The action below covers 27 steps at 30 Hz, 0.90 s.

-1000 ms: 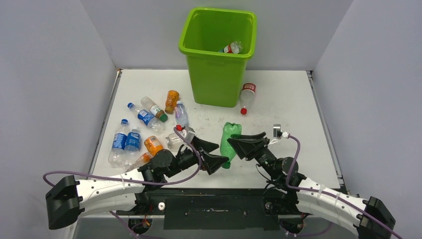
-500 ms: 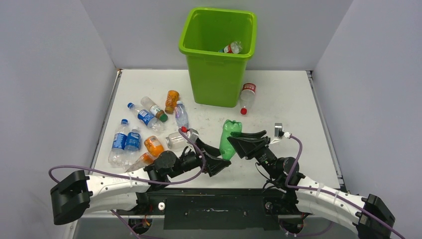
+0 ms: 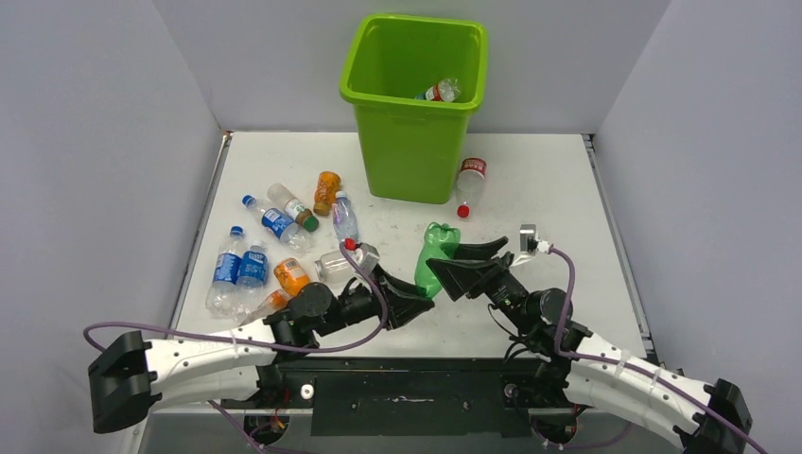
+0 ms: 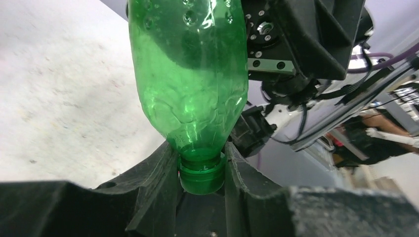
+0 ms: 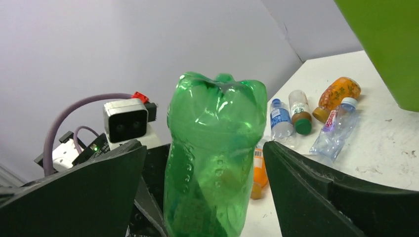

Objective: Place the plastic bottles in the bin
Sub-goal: Place the plastic bottle in the trash bin.

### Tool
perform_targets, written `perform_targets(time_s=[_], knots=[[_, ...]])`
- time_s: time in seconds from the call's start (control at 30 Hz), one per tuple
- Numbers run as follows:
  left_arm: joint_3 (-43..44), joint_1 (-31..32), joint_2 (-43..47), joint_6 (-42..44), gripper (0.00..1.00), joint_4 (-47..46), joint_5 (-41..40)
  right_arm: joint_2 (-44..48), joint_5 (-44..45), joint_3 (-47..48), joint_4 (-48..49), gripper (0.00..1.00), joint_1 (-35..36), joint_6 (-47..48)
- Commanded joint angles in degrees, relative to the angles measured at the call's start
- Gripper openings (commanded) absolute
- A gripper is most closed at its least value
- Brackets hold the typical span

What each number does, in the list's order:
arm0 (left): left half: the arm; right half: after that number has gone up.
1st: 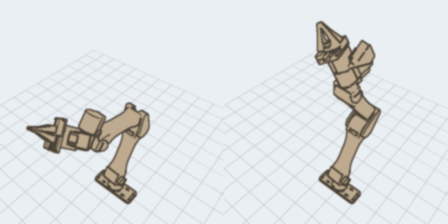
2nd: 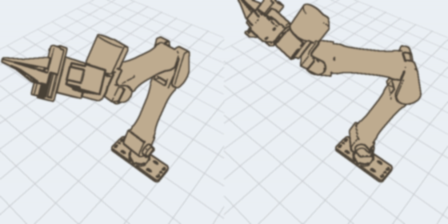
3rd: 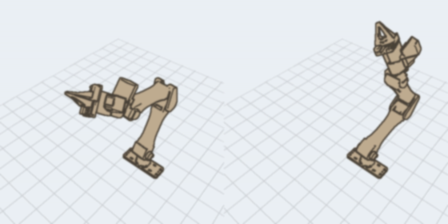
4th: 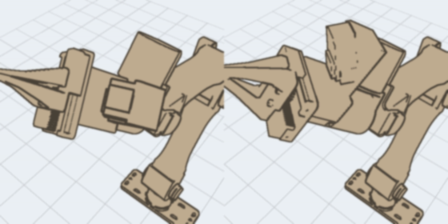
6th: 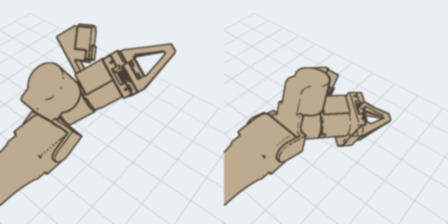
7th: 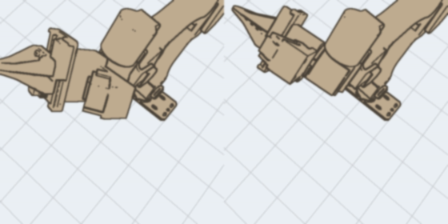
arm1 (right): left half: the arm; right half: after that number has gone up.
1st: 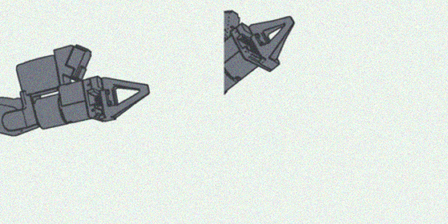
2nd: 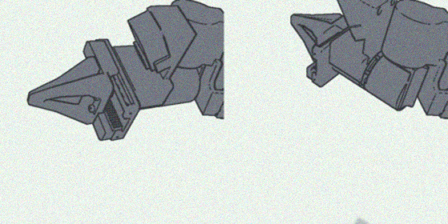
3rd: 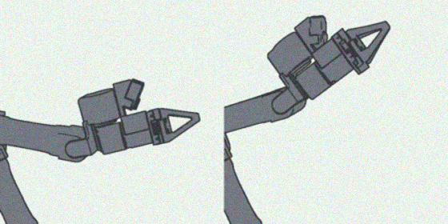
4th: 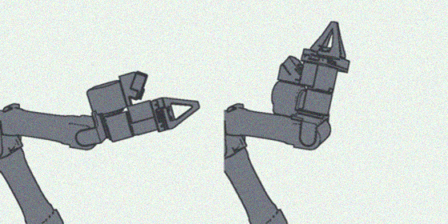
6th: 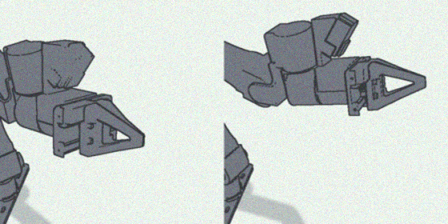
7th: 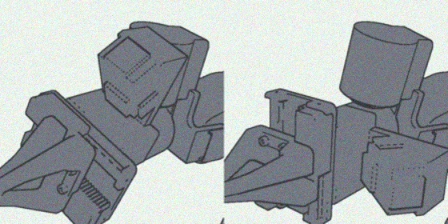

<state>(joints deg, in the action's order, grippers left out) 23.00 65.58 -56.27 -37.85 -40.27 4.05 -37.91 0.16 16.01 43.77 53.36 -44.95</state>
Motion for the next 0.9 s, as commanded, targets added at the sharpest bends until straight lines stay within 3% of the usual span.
perform_targets(time_s=[0.0,0.1,0.33,0.43,0.57,0.67,0.77,0.87], knots=[[9.29,-0.15,8.52,11.92,0.0,16.78,-3.49,4.06,-1.74,10.51,-20.44,0.9,0.49,5.65],[16.58,-0.17,13.17,21.08,0.0,32.87,-7.34,6.73,-0.96,19.31,-36.8,0.9,0.43,12.11],[35.11,0.19,12.23,53.89,0.0,70.44,-14.23,6.41,-5.39,39.77,-59.88,0.9,0.43,25.5],[35.14,1.97,10.99,67.27,0.0,77.89,-17.95,3.55,-6.47,45.73,-66.72,0.9,0.43,28.59],[30.26,7.36,9.78,84.27,0.0,77.91,-30.21,-1.6,-9.72,50.68,-73.89,0.9,0.43,30.67],[24.81,11.26,10.72,100.08,0.0,70.58,-38.65,-4.6,-10.79,51.67,-76.59,0.9,0.43,31.06],[16.54,14.03,14.41,115.21,0.0,55.54,-39.49,-6.6,-10.32,50.26,-77.46,0.9,0.43,31.16],[14.48,15.78,14.01,120.83,0.0,48.91,-38.97,-9.58,-13.58,48.94,-78.63,0.9,0.42,32.2]])
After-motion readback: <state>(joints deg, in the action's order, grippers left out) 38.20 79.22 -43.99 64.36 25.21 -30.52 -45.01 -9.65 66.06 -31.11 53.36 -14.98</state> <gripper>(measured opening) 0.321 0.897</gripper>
